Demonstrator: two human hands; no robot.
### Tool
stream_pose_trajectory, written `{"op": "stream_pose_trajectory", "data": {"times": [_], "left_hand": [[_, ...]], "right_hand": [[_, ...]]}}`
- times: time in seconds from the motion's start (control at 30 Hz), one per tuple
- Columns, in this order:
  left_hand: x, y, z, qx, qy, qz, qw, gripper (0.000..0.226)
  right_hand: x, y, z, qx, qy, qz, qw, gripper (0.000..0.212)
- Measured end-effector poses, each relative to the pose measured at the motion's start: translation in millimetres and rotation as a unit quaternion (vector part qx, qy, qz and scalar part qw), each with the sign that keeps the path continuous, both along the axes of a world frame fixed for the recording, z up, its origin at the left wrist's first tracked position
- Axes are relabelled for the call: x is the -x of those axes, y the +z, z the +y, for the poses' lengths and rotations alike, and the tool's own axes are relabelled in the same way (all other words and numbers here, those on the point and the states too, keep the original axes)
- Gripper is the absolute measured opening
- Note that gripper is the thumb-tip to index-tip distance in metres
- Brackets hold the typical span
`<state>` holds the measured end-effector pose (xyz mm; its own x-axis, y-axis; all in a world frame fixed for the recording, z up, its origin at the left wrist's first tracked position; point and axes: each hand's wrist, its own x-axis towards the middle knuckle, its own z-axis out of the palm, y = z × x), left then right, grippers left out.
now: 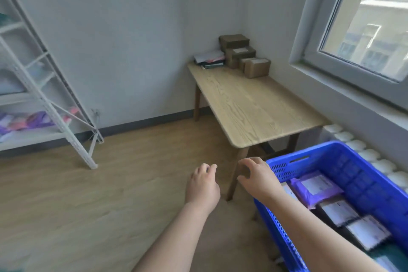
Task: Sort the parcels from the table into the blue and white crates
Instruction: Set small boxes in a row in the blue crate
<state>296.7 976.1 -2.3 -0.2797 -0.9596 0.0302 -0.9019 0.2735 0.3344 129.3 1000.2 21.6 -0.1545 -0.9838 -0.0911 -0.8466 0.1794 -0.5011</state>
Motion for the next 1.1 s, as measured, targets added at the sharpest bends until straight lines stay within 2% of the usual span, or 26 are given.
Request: {"op": "stream_pose_trajectory", "data": {"times": [0.13,0.27,0.43,0.73,0.9,1.1], "left_hand": [[-3.9,-2.8,-75.4,0.005,0.0,0.004,1.0,0.052],[3.7,-1.6,-159.2,0.0,0.005,-0.006,1.0,0.052],[14.0,11.0,-266.3,-0.022,0.012,-0.023,0.999,0.053],[15.5,22.1,-430.3,-0.018,0.022,0.007,1.0,0.054],[18.4,19.3,-547.5,-0.02,-0.022,0.005,1.0,0.055],[23.4,29.8,-669.4,-0.039,-0.104,0.001,0.994,0.053]], "right_hand": [[-2.9,-4.2,-74.2,-0.005,0.017,0.024,1.0,0.05],[5.6,-13.6,-156.5,-0.002,0.023,0.008,1.0,0.051],[19.7,-11.1,-271.5,-0.023,0.021,-0.014,0.999,0.063],[16.4,1.6,-429.8,-0.014,0.008,-0.004,1.0,0.07],[21.0,-2.9,-534.6,-0.002,-0.038,0.02,0.999,0.067],[19.9,1.6,-633.1,0.0,-0.114,-0.011,0.993,0.067]]}}
